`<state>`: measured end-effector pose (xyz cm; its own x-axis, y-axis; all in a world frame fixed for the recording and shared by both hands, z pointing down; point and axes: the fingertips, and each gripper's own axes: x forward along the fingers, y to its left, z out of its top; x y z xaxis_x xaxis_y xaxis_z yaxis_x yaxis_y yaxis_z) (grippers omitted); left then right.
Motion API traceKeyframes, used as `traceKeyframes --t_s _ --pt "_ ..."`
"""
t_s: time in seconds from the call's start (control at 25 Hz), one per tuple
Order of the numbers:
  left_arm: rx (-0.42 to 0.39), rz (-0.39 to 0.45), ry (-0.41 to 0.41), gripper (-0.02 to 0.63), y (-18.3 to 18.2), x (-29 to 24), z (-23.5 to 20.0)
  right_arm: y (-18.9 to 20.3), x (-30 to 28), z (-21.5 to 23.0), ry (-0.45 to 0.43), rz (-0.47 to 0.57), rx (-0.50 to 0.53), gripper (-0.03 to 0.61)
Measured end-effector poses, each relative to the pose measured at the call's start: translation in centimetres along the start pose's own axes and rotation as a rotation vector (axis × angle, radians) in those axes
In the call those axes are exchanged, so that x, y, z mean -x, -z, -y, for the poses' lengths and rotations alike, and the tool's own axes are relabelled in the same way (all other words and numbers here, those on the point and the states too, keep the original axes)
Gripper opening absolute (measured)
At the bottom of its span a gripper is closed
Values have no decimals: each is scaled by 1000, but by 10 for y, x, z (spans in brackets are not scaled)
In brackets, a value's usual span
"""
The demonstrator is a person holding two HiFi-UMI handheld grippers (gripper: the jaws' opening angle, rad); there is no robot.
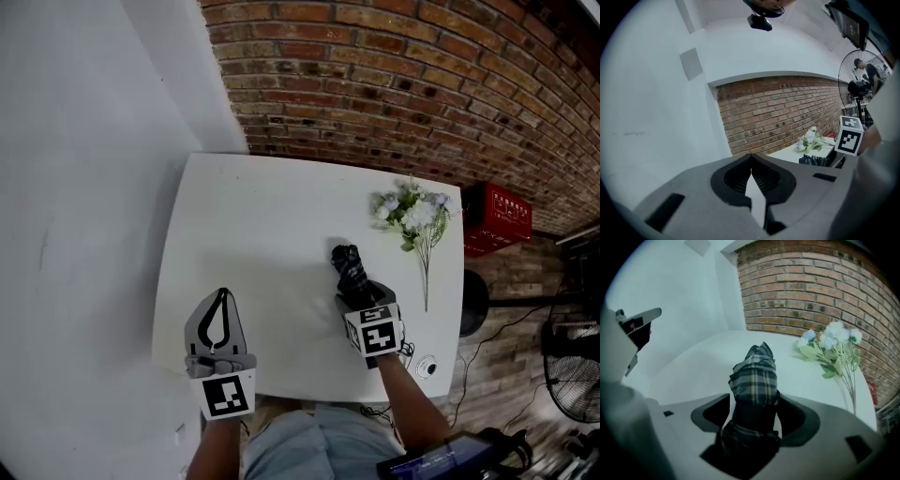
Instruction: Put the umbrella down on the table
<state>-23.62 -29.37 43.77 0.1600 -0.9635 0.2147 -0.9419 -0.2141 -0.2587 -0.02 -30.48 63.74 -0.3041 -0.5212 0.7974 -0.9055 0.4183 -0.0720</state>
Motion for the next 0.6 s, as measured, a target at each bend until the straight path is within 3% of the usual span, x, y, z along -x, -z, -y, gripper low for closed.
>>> traceKeyframes --t_s 0.36,0.6 --pt "10 37 -5 9 -15 16 3 -25 31 0 0 109 -24 334" --pt "56 110 -6 9 -51 35 9 -73 97 -11 -33 328 -51 288"
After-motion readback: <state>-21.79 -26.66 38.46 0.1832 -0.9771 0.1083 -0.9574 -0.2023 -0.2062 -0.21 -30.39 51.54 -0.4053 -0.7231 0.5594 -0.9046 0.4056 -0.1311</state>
